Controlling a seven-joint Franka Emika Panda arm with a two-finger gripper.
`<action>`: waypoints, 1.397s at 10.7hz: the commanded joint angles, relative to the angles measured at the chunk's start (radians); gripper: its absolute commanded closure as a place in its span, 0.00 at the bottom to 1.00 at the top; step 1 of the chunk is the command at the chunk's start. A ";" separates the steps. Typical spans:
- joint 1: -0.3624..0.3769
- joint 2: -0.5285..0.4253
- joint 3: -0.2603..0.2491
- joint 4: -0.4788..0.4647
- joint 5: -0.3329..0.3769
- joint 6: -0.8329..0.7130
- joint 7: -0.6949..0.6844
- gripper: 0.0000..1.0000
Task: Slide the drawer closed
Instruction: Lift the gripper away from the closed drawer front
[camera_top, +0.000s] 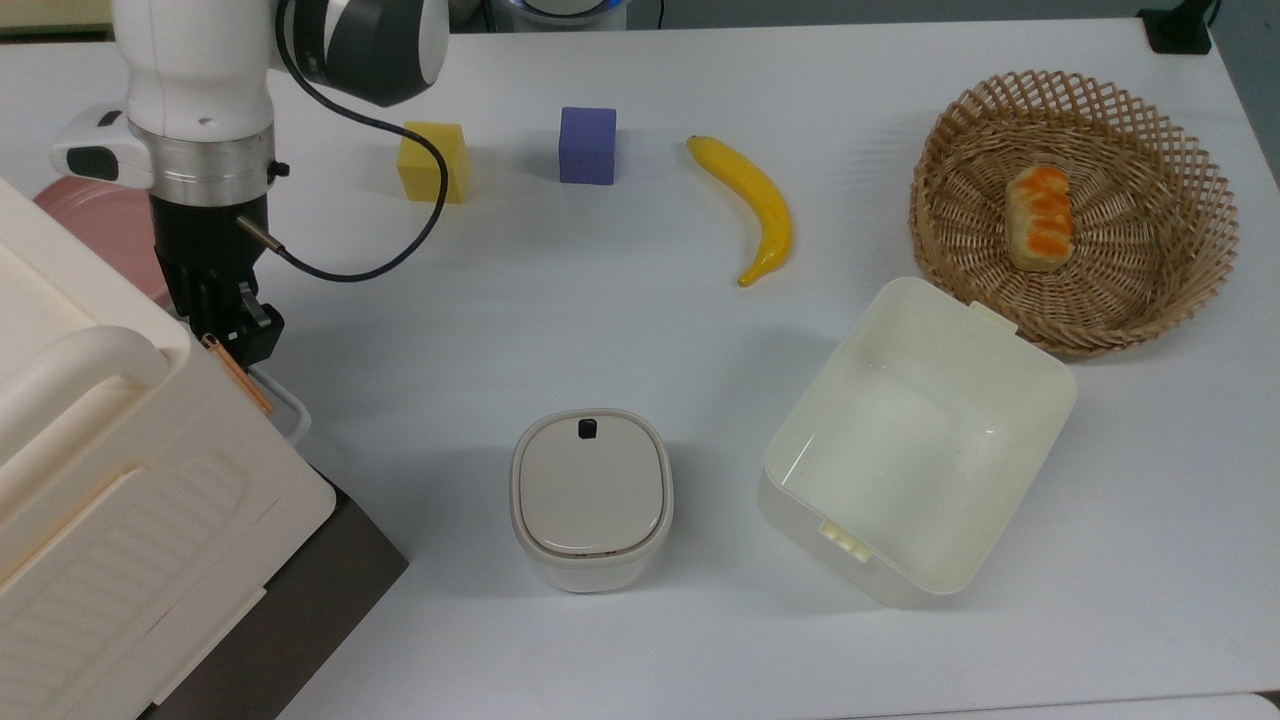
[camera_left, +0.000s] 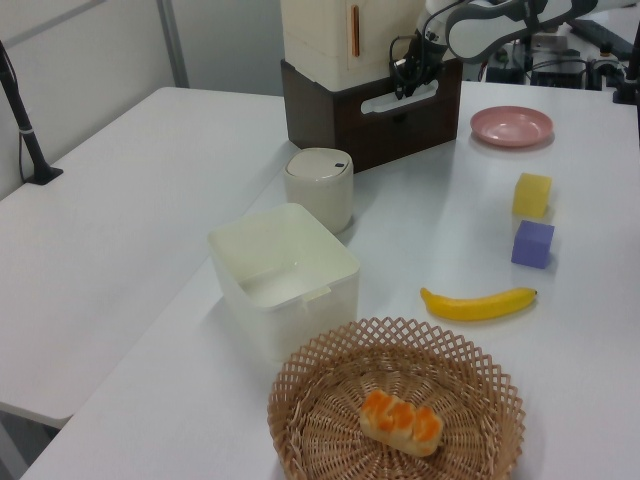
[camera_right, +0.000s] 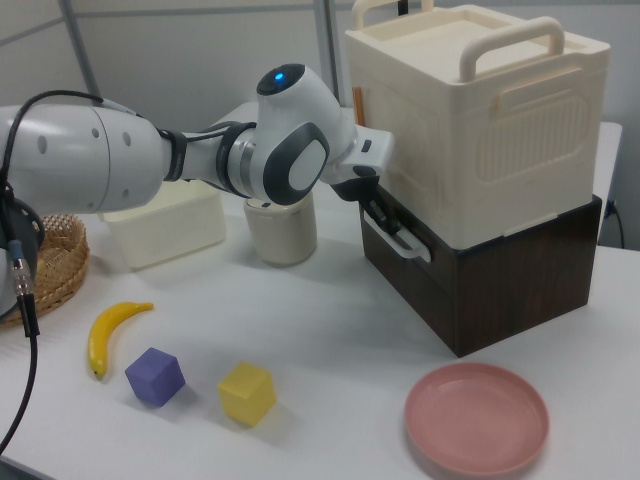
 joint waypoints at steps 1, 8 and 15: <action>-0.006 0.026 -0.037 0.021 -0.018 0.103 0.016 0.76; 0.063 -0.116 -0.003 0.013 0.004 -0.333 -0.128 0.68; 0.162 -0.363 0.006 0.012 0.110 -0.915 -0.537 0.00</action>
